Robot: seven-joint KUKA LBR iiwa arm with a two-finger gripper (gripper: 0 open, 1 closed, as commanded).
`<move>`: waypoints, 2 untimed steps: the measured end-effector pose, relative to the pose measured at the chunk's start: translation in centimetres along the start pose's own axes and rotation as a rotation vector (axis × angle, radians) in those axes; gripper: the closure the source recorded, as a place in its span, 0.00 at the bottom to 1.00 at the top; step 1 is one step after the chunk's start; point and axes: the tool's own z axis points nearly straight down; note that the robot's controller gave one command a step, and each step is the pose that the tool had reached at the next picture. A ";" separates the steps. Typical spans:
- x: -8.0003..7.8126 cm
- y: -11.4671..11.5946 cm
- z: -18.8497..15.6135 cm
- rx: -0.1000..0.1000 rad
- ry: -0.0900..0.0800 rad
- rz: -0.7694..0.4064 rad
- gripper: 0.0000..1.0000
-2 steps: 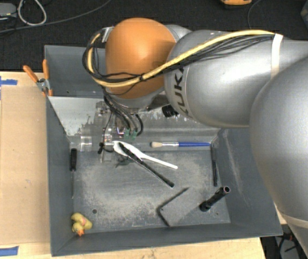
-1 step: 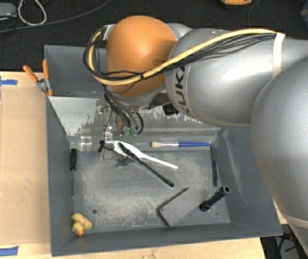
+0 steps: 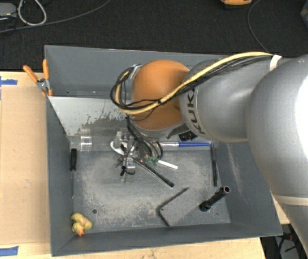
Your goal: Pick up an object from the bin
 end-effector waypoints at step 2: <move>0.1 -7.9 0.5 -0.001 0.005 0.088 0.00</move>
Offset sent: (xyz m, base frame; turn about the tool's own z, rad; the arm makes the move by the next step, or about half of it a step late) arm 0.0023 -0.0836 -0.0152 0.1532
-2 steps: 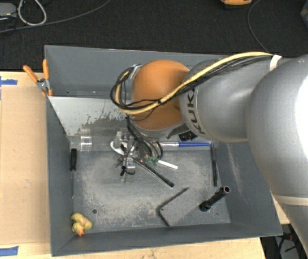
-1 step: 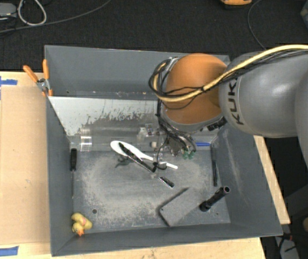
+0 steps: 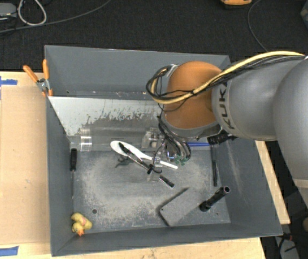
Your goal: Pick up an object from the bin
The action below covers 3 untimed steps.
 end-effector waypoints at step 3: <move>-0.6 -2.4 5.7 -0.005 -0.009 0.247 1.00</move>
Offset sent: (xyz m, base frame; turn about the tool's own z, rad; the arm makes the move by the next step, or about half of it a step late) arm 0.0032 -0.0242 -0.0578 0.2453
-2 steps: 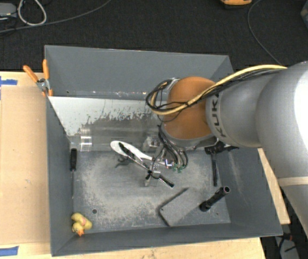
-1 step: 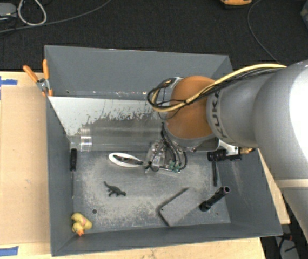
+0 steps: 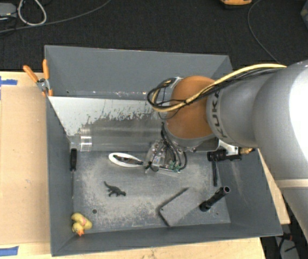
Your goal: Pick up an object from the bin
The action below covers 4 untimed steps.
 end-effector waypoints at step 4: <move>0.2 -0.1 -7.7 0.002 0.011 0.004 1.00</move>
Offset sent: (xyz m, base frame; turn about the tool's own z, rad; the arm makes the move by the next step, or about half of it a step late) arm -0.0002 -0.0002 0.0378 0.0007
